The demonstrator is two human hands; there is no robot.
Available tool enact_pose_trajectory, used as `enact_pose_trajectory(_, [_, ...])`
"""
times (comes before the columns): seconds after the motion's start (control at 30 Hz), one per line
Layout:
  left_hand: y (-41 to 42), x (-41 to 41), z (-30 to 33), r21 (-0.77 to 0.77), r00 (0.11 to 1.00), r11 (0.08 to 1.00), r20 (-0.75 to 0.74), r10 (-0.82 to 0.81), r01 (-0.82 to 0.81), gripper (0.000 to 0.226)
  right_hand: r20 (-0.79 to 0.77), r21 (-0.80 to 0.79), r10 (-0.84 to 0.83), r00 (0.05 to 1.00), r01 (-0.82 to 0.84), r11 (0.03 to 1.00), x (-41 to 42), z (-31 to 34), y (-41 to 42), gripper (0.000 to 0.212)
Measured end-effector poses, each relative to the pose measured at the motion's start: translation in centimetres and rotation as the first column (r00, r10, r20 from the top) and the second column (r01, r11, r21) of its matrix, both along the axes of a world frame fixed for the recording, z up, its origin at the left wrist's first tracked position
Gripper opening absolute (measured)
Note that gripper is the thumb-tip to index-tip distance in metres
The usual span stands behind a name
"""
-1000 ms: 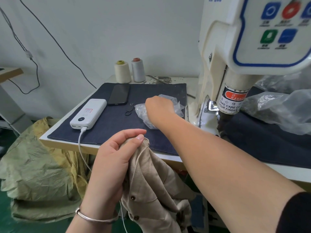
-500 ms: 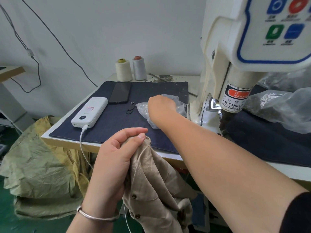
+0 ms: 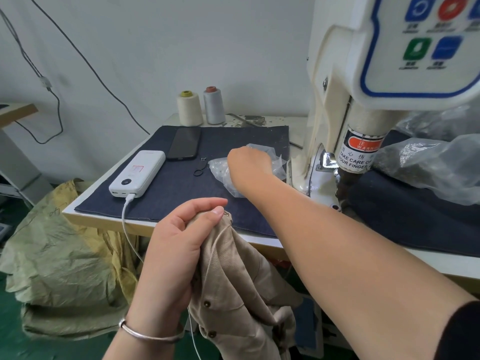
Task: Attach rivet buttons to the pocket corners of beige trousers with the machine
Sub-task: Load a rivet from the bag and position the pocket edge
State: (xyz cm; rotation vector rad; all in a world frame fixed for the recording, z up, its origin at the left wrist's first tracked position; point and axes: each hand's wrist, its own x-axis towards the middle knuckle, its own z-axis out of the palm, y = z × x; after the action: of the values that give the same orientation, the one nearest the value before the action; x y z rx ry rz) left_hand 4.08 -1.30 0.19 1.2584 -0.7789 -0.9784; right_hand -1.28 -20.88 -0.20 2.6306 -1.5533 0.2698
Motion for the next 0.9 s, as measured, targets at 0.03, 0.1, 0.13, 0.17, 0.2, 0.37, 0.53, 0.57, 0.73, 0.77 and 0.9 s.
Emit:
enact_pose_trajectory(0.03, [0.0,0.0,0.0,0.002,1.0,1.0,0.003,0.0,0.0,0.014,0.035,0.016,-0.013,0.999,0.012,1.0,0.0,0.2,0.1,0.027])
enact_pose_trajectory(0.1, [0.1,0.0,-0.1,0.008,1.0,1.0,0.012,0.001,-0.001,0.014,0.111,0.055,-0.046,0.993,0.04,0.998,-0.3,0.7,0.4,0.022])
enact_pose_trajectory(0.13, [0.2,-0.1,-0.1,0.01,1.0,1.0,0.017,0.002,-0.002,0.014,0.166,0.068,-0.064,0.984,0.053,0.996,-0.6,1.0,0.7,0.018])
enact_pose_trajectory(0.17, [0.2,-0.1,0.0,0.013,1.0,1.0,0.022,0.004,-0.004,0.014,0.252,0.082,-0.086,0.964,0.067,0.994,-1.0,1.3,1.2,0.016])
enact_pose_trajectory(0.2, [0.3,-0.2,0.0,0.016,1.0,1.0,0.025,0.007,-0.007,0.014,0.354,0.1,-0.115,0.928,0.085,0.991,-1.5,1.6,1.8,0.013])
enact_pose_trajectory(0.37, [1.4,-0.9,0.3,0.014,1.0,1.0,0.027,0.001,-0.001,0.015,0.742,0.169,-0.153,0.653,0.038,0.985,-4.5,2.6,7.8,0.013])
enact_pose_trajectory(0.53, [3.8,-2.8,0.8,-0.007,0.999,0.999,0.007,-0.052,0.052,0.024,0.962,0.254,-0.194,0.191,-0.373,0.892,-9.6,3.9,17.2,0.011])
enact_pose_trajectory(0.57, [4.3,-3.3,1.0,-0.017,0.997,0.997,-0.006,-0.078,0.078,0.02,0.955,0.287,-0.287,0.075,-0.474,0.832,-10.8,3.9,18.6,0.012])
enact_pose_trajectory(0.73, [6.4,-6.7,2.3,-0.069,0.969,0.968,-0.046,-0.244,0.24,0.036,0.717,0.308,-0.668,-0.201,-0.768,0.562,-15.5,2.9,21.5,0.004])
enact_pose_trajectory(0.77, [6.6,-7.4,2.4,-0.075,0.963,0.963,-0.057,-0.262,0.258,0.037,0.691,0.29,-0.686,-0.226,-0.784,0.55,-16.3,2.8,21.7,0.005])
enact_pose_trajectory(0.9, [6.4,-10.1,2.4,-0.086,0.939,0.942,-0.091,-0.331,0.324,0.033,0.612,0.238,-0.734,-0.296,-0.815,0.528,-18.9,1.8,22.2,0.009])
